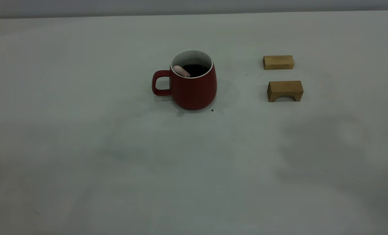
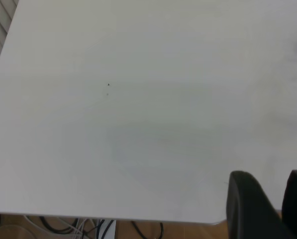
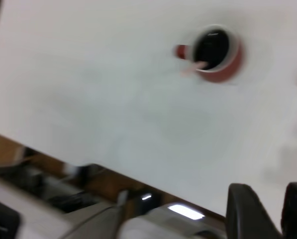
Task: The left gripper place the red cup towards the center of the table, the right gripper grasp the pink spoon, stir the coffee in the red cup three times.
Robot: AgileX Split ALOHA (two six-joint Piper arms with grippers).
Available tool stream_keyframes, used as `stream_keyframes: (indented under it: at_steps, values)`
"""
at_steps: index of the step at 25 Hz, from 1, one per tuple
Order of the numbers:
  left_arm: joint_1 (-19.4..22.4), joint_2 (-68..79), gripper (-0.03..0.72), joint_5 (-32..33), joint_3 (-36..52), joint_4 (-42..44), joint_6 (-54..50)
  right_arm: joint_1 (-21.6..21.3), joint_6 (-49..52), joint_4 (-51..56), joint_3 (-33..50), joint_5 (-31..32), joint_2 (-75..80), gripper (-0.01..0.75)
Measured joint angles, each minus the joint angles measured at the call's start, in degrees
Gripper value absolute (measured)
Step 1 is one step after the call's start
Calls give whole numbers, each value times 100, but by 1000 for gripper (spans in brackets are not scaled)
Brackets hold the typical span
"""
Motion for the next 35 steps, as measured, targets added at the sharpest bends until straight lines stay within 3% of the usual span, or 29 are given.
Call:
stream_keyframes:
  at_steps: [8, 16, 20, 26, 35]
  values:
    - [0, 0, 243, 0, 0, 0, 6, -85, -216, -1328, 2688, 52, -3637, 198]
    - [0, 0, 243, 0, 0, 0, 6, -847, -288, -1981, 4836, -119, -6301, 203]
    - [0, 0, 243, 0, 0, 0, 6, -1055, -288, -1999, 5171, -479, -6773, 209]
    - [0, 0, 243, 0, 0, 0, 6, -1294, -277, -2003, 5220, -522, -6928, 215]
    - [0, 0, 243, 0, 0, 0, 0, -1305, -277, -2003, 5220, -528, -6928, 225]
